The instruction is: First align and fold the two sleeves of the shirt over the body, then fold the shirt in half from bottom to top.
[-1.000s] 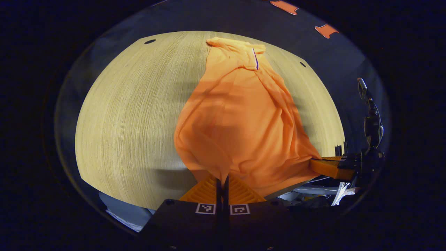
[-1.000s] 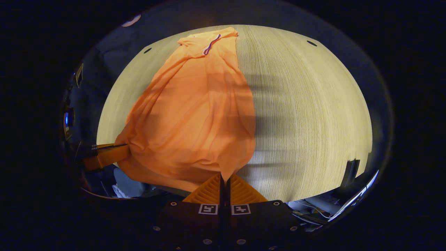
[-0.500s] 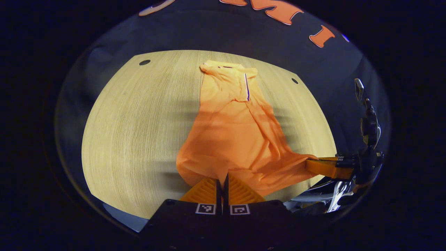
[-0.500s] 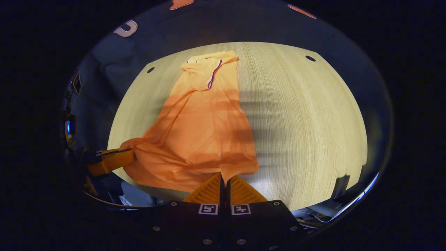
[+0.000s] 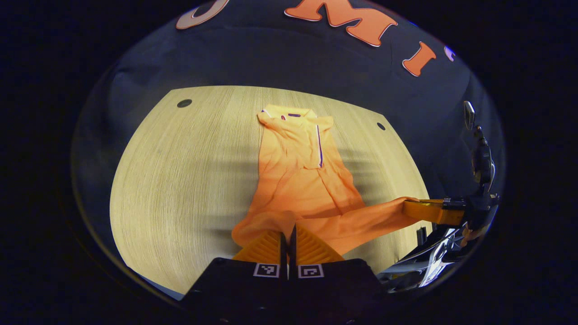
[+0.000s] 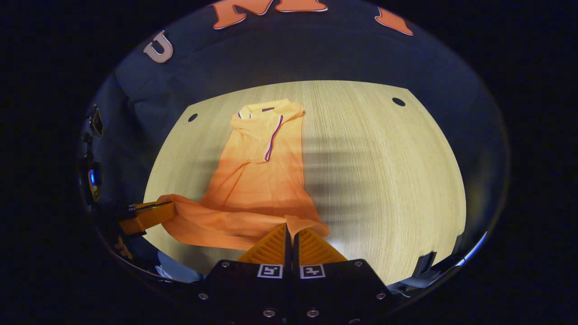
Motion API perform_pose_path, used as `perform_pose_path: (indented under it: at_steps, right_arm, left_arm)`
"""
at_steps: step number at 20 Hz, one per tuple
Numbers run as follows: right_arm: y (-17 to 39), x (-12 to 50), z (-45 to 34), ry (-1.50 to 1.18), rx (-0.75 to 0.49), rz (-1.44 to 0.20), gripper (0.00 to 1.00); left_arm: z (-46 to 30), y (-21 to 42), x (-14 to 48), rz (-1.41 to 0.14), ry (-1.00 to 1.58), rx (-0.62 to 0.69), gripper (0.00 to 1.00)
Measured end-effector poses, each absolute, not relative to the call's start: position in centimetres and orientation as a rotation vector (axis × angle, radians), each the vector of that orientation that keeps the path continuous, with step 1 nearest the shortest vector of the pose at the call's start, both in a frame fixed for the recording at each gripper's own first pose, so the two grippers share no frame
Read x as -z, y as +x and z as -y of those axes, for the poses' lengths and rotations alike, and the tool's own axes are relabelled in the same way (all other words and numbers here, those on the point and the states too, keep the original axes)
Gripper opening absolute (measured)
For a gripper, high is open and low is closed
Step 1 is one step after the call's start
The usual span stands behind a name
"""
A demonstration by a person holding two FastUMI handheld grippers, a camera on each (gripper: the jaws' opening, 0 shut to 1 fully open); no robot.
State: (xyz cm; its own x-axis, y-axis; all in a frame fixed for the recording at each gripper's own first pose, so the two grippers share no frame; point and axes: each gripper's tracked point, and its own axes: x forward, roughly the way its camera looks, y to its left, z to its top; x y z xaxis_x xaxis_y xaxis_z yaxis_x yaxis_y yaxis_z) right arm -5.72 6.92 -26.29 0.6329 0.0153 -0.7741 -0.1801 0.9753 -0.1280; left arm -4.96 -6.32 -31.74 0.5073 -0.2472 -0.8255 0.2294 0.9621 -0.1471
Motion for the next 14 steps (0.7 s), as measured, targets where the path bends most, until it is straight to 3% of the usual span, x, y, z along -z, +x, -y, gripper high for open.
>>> perform_pose_path:
  at_steps: [7, 14]
  right_arm:
    - [0.5, 23.2, -7.9, -0.225, -0.131, -0.818, 0.00]
    - [6.7, 21.0, -8.6, -0.231, -0.139, -0.775, 0.00]
  left_arm:
    - [8.1, 1.7, 30.0, -0.943, 0.013, 0.314, 0.00]
    - [7.7, 8.8, 28.9, -0.906, -0.036, 0.245, 0.01]
